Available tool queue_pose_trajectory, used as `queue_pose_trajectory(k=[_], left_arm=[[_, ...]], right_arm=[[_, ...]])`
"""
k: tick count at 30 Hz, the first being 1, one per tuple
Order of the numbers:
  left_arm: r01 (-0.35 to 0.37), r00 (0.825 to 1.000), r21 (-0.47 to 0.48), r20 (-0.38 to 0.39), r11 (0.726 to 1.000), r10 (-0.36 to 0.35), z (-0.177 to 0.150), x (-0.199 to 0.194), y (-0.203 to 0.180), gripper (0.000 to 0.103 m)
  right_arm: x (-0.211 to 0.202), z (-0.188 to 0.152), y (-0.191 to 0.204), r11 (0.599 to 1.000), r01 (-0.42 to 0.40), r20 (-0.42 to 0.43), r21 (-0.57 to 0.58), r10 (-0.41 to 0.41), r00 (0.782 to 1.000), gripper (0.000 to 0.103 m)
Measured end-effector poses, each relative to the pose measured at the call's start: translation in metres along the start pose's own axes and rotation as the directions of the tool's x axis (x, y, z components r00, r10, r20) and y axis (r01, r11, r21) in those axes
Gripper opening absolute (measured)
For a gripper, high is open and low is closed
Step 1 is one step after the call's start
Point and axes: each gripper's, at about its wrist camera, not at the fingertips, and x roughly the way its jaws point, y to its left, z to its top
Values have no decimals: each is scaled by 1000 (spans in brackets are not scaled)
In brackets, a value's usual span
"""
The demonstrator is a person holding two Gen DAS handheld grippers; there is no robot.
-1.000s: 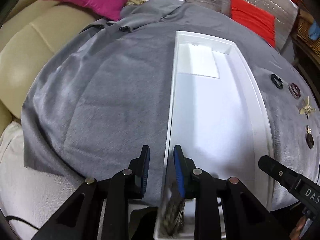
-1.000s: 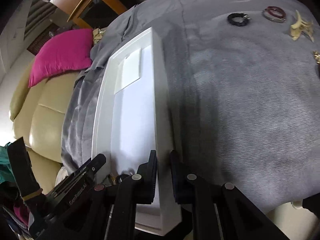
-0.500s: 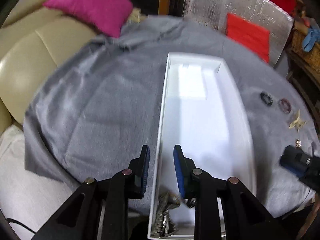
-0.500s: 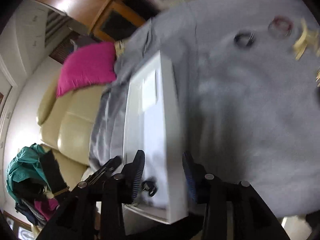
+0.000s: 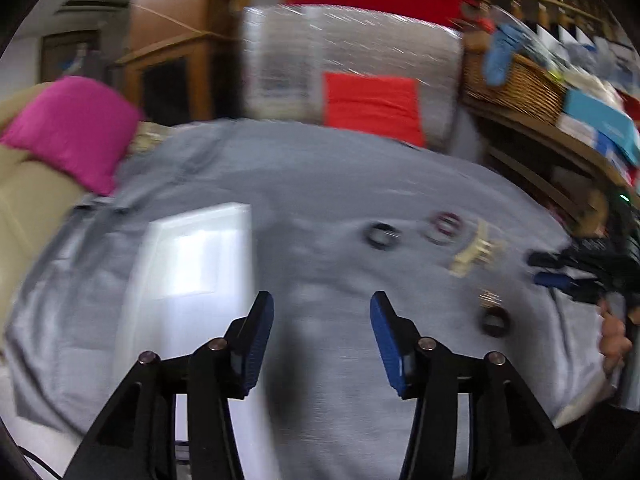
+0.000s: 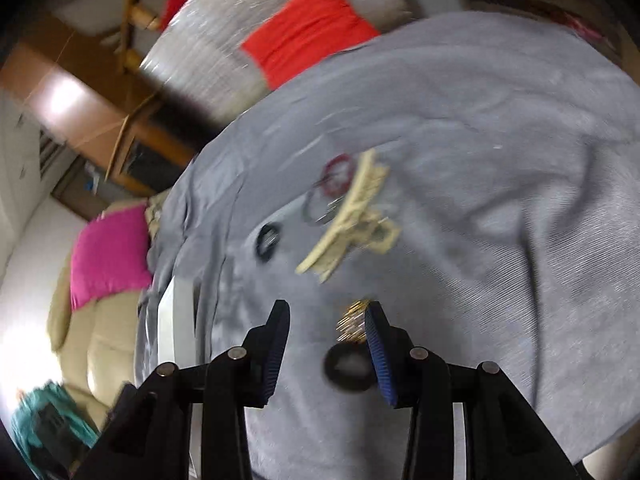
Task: Organize jewelry
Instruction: 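Move both open tools back over the remaining jewelry, then grasp the brown hair tie with the left tool while the right tool approaches the claw clip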
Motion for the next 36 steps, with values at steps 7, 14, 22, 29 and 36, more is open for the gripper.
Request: queue_pose_trajectory(k=[7,14,22,29,36], left_arm=[[187,969,42,-172,982,-177,-7,52,-90,54],[246,941,88,-260,965,-216,-17,86,-142,59],[262,919,59,-321,963,-230,-24,111,-151,60],[268,917,72,-325,961,-231,-27,116,-156,44],[283,912,52,-322,958,-252,-24,115,-147,12]], right_arm=[[2,17,-36,980,-47,-39,193,55,998,42],[-12,21,-41,976,-65,-27,209,72,997,42],[-17,21,-51,969,-82,-46,232,95,994,42],[-17,18,-54,970,-74,-54,231,89,995,42],[-12,21,-45,980,-49,-51,194,60,997,42]])
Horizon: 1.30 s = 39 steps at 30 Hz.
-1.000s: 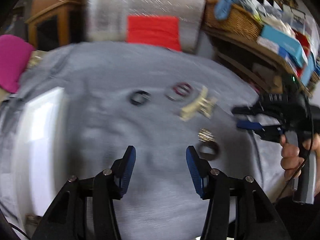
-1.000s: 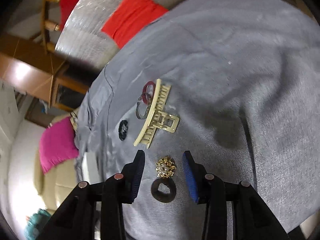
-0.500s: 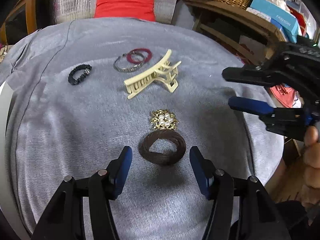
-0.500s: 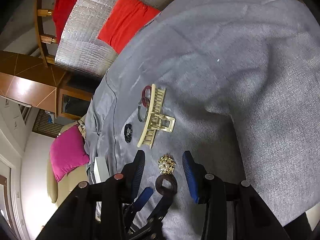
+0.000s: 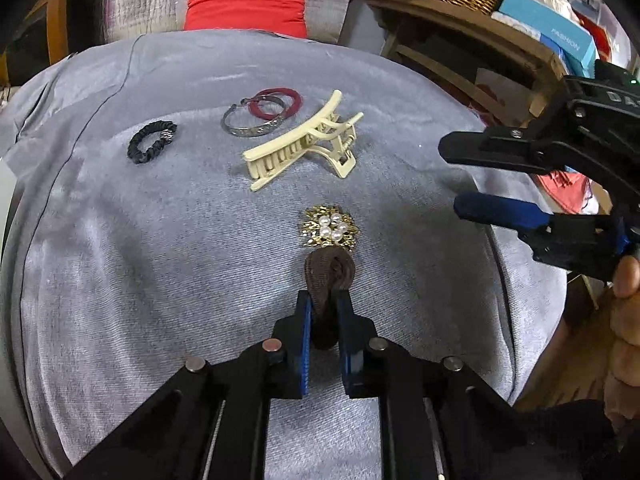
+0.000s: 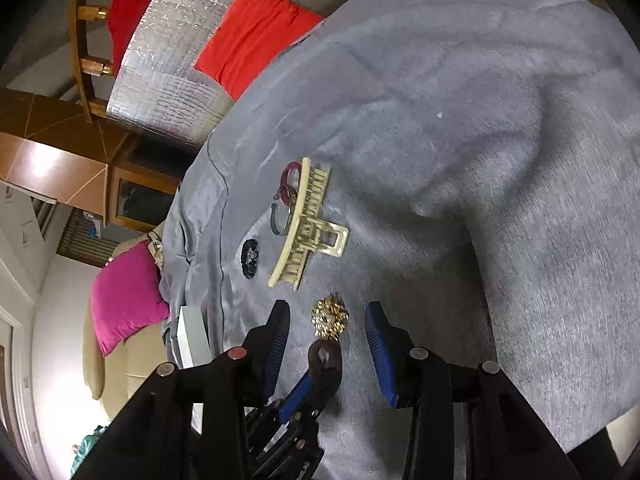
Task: Organize jewelry
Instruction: 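Grasp the brown hair tie with the left tool while the right tool approaches the claw clip, then close the right tool on the cream claw clip and lift it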
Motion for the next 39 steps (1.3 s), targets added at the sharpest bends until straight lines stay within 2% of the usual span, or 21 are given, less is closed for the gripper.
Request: queue_pose_trajectory(k=[6,9,15,19,24,26,33,38,39], left_arm=[[-11,999,-28,45,1000,12,2,-21,18,12],[-14,998,-53,56,999,17,3,-28,28,11],[-39,996,-78,80,996,45,3,-42,41,11],[-45,995,-76,83,996,52,3,-45,43,11],[-44,994,-79,93,996,51,5,-49,44,12],[-42,994,-79,100,996,50,5,-51,45,11],[-32,994,-96,102,995,41,3,-58,52,11],[-36,994,-121,98,992,49,2,-58,61,12],[-38,994,-126,97,991,51,2,-58,63,12]], right_arm=[[6,17,13,999,-2,26,-46,3,1000,43],[14,25,22,997,-7,27,-75,9,1000,53],[42,38,28,995,33,13,-90,-32,999,57],[64,45,26,997,8,-31,-71,-10,999,59],[85,46,15,1000,-4,-84,12,5,996,61],[88,46,13,999,19,-78,28,-16,997,62],[99,51,6,994,-36,-60,99,42,997,70],[101,50,11,995,-36,-36,93,40,999,69],[102,50,13,996,-29,-34,79,32,999,59]])
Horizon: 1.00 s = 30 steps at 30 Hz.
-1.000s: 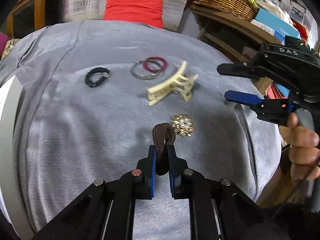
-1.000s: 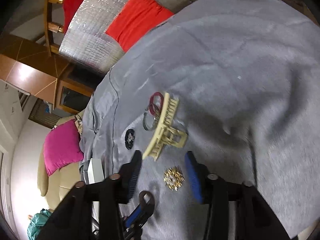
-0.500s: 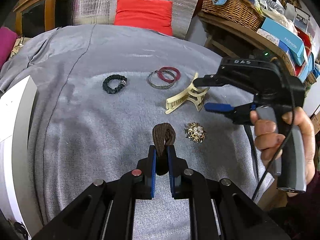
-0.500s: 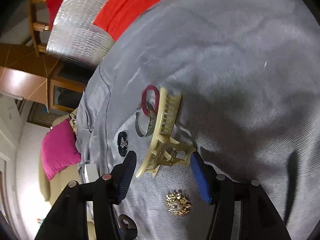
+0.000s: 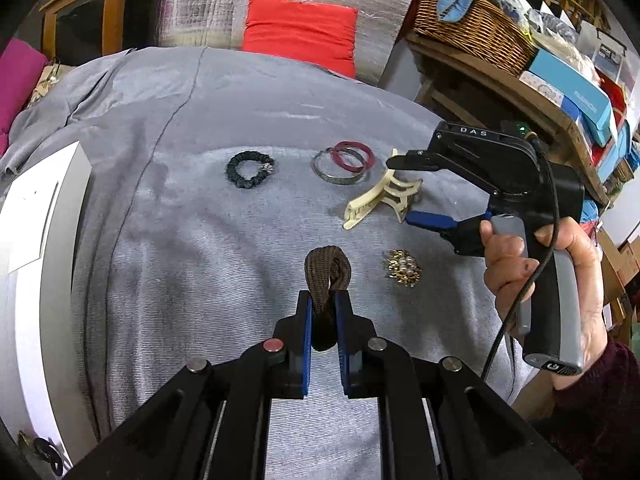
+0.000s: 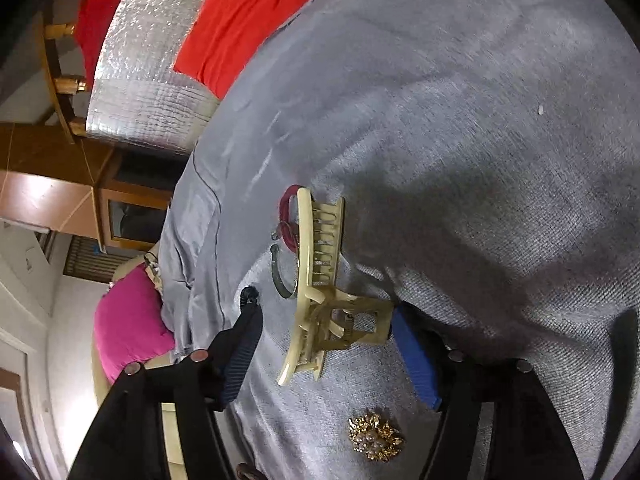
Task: Organize jewelry
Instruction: 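Close the right tool on the cream claw clip and lift it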
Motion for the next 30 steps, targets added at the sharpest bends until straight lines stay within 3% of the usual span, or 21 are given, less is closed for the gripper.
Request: queue_pose_trajectory(k=[1,3,7,11,14,15,16,21,26,30], left_arm=[[-1,1000,-5,-2,1000,1,0,0,1,12],[0,1000,-14,-4,1000,0,0,1,3,12],[-1,1000,-16,-5,1000,1,-1,0,3,12],[0,1000,-21,-10,1000,0,-1,0,5,12],[-1,1000,-31,-6,1000,1,-1,-1,7,12],[-3,1000,-35,-4,999,3,-1,-2,8,12],[-6,1000,-37,-2,999,6,-1,-2,9,12],[-10,1000,-44,-5,999,9,-1,-2,12,12],[-7,1000,-42,-10,999,7,-1,-2,11,12],[-7,1000,-49,-10,999,6,-2,-5,15,12]], right_arm=[[4,-1,3,1000,12,-11,-22,-12,1000,46],[10,-4,8,999,17,-32,-39,-18,999,40],[12,-8,17,996,30,-14,-85,-32,999,31],[14,-7,14,998,7,-11,-56,-8,1000,29],[12,-4,3,1000,-27,-13,13,28,1000,34],[10,-3,1,999,-16,-6,31,17,1000,50],[7,-2,-1,999,-19,16,46,18,1000,56],[0,3,5,1000,-4,47,12,3,999,58],[1,5,29,983,72,56,-168,-63,996,65],[-9,7,53,906,126,96,-403,-95,991,65]])
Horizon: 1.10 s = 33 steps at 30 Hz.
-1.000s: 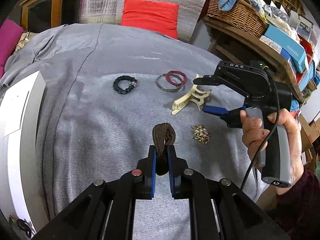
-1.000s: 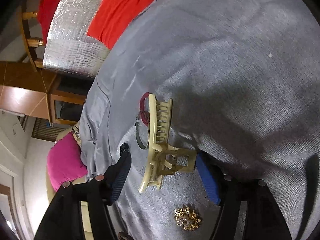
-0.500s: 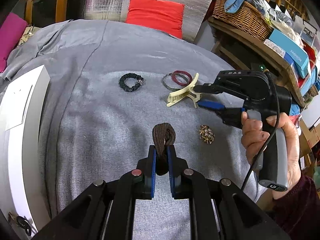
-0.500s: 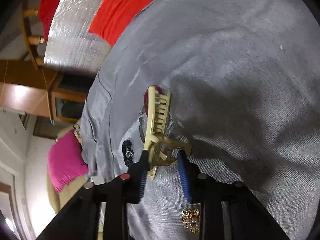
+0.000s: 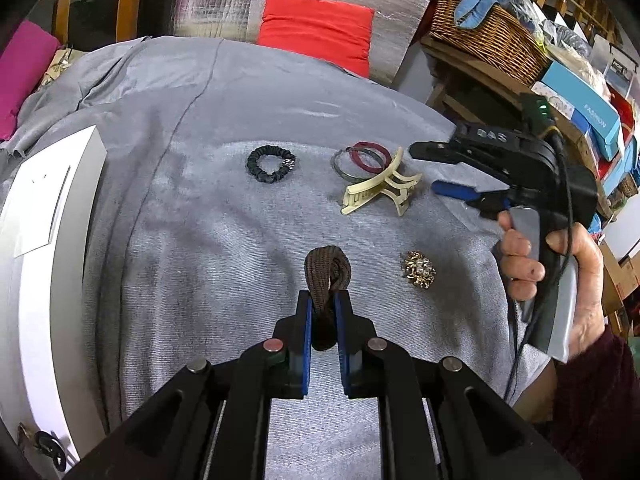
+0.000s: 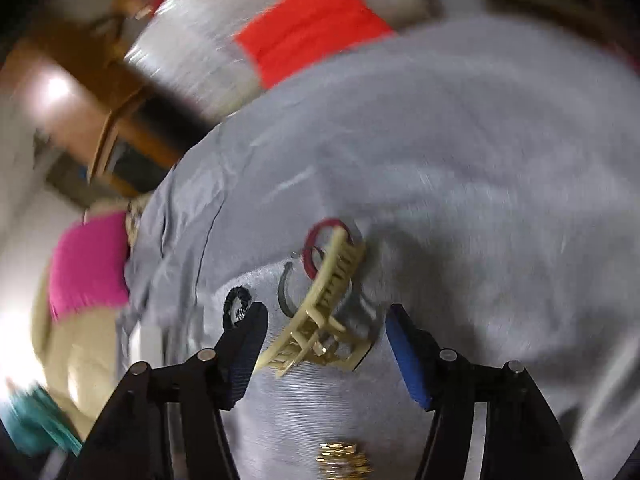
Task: Organize jewelry
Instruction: 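Close the right tool on the cream claw clip and lift it, then carry the claw clip in the right tool and brown hair tie in the left tool over the white box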
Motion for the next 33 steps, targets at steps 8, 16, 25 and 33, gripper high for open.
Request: queue_pose_trajectory(k=[8,16,25,33], left_arm=[[-11,1000,-26,-1,1000,10,2,-3,13,12],[-6,1000,-27,-9,1000,6,4,0,12,12],[-18,999,-24,-27,1000,17,2,5,14,12],[-15,1000,-38,-14,999,14,3,1,16,12]], right_arm=[[3,-15,15,932,69,-10,-356,-78,997,65],[4,-28,41,872,47,-1,-487,-55,998,65],[29,-25,36,860,110,12,-498,-121,993,50],[38,-28,50,839,122,18,-530,-133,991,31]])
